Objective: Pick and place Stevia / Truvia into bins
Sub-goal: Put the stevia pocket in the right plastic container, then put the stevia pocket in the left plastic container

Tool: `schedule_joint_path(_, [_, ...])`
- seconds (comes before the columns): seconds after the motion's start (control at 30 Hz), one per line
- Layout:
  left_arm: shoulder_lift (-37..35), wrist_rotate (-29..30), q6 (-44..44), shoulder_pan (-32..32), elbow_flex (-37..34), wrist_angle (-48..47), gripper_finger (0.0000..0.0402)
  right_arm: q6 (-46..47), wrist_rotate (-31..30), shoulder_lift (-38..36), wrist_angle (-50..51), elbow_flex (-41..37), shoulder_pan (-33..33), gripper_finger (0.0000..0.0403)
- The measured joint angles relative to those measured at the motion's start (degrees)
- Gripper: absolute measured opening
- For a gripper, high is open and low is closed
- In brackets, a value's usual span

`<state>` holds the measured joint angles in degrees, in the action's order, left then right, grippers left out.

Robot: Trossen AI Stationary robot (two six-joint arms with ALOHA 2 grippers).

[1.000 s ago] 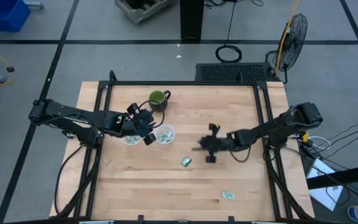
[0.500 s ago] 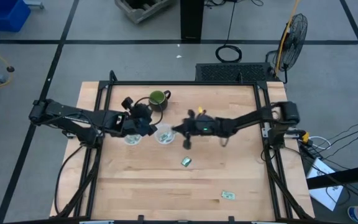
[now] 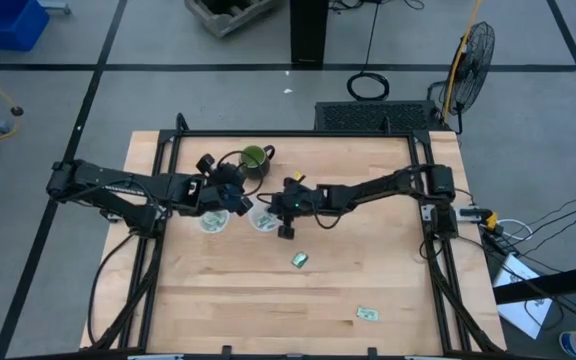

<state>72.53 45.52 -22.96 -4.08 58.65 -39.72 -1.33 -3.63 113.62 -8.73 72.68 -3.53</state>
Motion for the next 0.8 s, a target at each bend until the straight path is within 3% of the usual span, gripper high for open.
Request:
schedule_joint_path(0.5, [0.00, -0.50, 0.01, 0.00, 0.00, -0.41, 0.0134, -1.03, 0.90, -0.39, -3.29, -0.45, 0.04, 0.0112])
schedule_joint_path(0.67, [0.00, -0.61, -0.26, 0.00, 0.00, -0.85, 0.0134, -4.73, 1.28, -6.91, 3.52, -0.52, 2.03, 0.0123])
schedule_joint_path(0.8, [0.00, -0.68, -0.31, 0.00, 0.00, -0.79, 0.0134, -5.15, 7.09, -15.06, 15.50, -0.52, 4.48, 0.0114])
